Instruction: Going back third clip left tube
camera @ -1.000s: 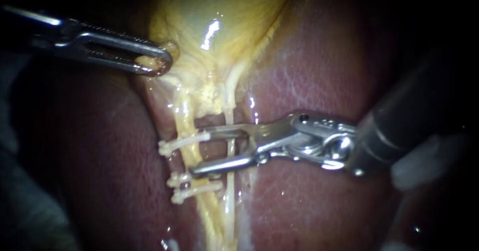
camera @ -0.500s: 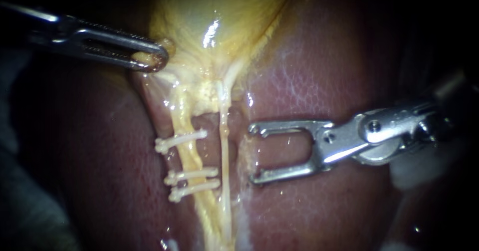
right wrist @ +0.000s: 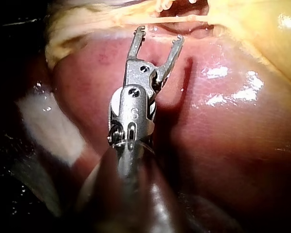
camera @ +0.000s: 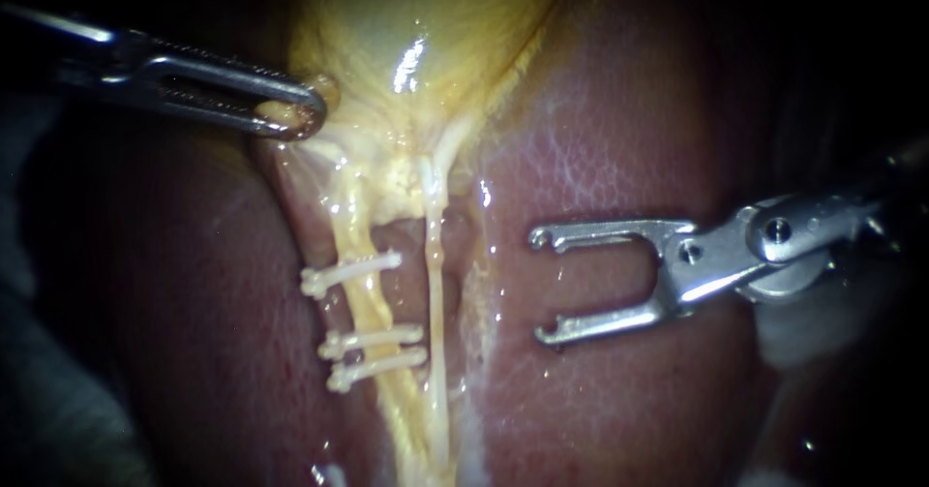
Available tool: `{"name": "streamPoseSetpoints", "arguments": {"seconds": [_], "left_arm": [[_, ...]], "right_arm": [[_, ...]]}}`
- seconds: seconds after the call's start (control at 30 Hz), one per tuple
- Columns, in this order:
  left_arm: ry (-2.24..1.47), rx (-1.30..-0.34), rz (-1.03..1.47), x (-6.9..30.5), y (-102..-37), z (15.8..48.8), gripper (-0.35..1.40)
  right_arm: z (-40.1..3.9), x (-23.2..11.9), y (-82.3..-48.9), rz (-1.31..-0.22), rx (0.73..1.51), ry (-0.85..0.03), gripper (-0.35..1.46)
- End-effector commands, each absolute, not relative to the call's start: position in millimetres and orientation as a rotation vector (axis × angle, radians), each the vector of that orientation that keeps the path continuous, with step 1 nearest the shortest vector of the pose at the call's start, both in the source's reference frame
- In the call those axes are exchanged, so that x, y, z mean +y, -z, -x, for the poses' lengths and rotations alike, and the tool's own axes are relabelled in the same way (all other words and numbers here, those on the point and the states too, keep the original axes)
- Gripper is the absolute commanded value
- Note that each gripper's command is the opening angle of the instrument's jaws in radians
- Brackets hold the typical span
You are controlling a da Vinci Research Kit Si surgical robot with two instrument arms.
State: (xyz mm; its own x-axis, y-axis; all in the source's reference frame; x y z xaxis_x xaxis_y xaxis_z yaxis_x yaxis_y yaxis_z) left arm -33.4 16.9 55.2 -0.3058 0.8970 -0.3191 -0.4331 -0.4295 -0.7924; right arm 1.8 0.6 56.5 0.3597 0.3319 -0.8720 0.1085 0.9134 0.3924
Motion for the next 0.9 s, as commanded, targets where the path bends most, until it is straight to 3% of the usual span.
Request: {"name": "streamPoseSetpoints", "arguments": {"seconds": [0.03, 0.3, 0.9], "left_arm": [[-1.862, -0.739, 0.964, 16.8, -55.2, 33.5, -0.35], [-1.863, -0.731, 0.964, 16.3, -55.8, 34.1, -0.35], [-1.896, -0.749, 0.953, 14.9, -61.5, 39.1, -0.35]], "right_arm": [[-1.7, 0.8, -56.4, -0.417, 1.203, -0.152, 0.50], [-0.8, 1.6, -56.0, -0.394, 1.193, -0.163, 0.50], [-0.8, 1.5, -55.9, -0.399, 1.198, -0.152, 0.50]]}}
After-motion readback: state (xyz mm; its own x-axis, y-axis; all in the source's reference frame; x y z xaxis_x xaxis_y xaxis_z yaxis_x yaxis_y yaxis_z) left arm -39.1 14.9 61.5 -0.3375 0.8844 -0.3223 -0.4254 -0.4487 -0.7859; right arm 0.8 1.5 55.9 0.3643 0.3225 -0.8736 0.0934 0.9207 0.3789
